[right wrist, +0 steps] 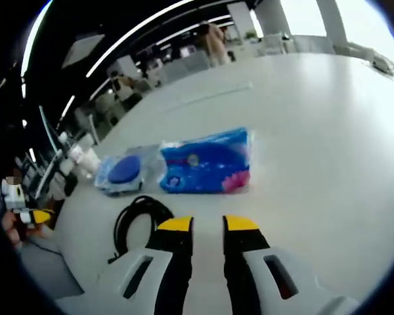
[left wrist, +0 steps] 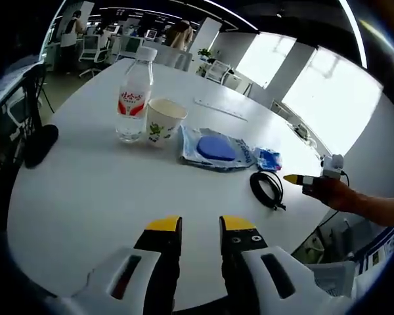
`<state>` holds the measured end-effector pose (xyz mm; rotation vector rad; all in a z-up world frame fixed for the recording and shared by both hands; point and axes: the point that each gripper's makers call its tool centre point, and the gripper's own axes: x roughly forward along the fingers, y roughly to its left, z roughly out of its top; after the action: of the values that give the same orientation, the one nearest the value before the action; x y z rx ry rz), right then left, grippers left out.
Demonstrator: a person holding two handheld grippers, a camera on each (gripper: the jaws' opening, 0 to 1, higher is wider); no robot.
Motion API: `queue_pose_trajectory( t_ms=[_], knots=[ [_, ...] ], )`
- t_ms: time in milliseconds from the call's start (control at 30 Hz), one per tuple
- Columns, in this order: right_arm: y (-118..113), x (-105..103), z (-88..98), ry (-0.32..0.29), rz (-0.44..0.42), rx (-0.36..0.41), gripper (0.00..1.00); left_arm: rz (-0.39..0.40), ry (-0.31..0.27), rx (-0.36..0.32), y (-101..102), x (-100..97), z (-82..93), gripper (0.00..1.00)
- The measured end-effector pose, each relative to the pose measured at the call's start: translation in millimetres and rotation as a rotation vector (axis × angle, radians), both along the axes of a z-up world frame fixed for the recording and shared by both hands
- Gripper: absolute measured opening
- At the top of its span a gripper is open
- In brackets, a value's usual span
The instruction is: Arrange the tabletop items into an orderly group along one side of the table until the central work area is clear of visible clutter.
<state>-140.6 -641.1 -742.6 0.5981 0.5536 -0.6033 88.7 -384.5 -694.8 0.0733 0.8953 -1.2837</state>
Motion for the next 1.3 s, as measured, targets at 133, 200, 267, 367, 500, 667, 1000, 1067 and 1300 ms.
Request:
queue_pose_trajectory(
  t_ms=[133, 200, 267, 367, 500, 667, 1000, 1067, 1300],
  knots=[
    [14, 5, 2.7, -0.013, 0.023, 0.000, 0.16, -0.008, -0.030, 0.000, 5, 0.0, 2.3, 0.21],
    [20, 7, 3.1, -0.012, 0.040, -0.001, 0.16, -0.007, -0.035, 0.000, 8, 0.1, 2.5, 0.21],
    [25, 8, 4.2, -0.018, 0.050, -0.002, 0.16, -0.002, -0.040, 0.000, 11, 0.8, 2.8, 0.22],
    [34, 9, 7.0, -0.018, 0.077, -0.009, 0.17, -0.005, -0.069, 0.006, 14, 2.1, 3.5, 0.22],
    [39, 7, 11.4, 0.002, 0.150, -0.054, 0.22, -0.038, -0.137, 0.029, 19, 3.4, 3.1, 0.23],
    [51, 5, 24.4, 0.024, 0.274, -0.162, 0.32, -0.074, -0.212, 0.043, 22, 3.4, 6.8, 0.26],
    [83, -8, 55.8, -0.014, 0.340, -0.247, 0.48, -0.072, -0.255, -0.014, 12, 2.4, 25.1, 0.33],
    [88, -12, 54.5, -0.016, 0.337, -0.244, 0.49, -0.065, -0.257, -0.026, 11, 1.2, 26.2, 0.33],
    [103, -20, 42.5, -0.009, 0.316, -0.201, 0.48, -0.060, -0.235, -0.027, 14, -6.8, 20.5, 0.34]
  ],
)
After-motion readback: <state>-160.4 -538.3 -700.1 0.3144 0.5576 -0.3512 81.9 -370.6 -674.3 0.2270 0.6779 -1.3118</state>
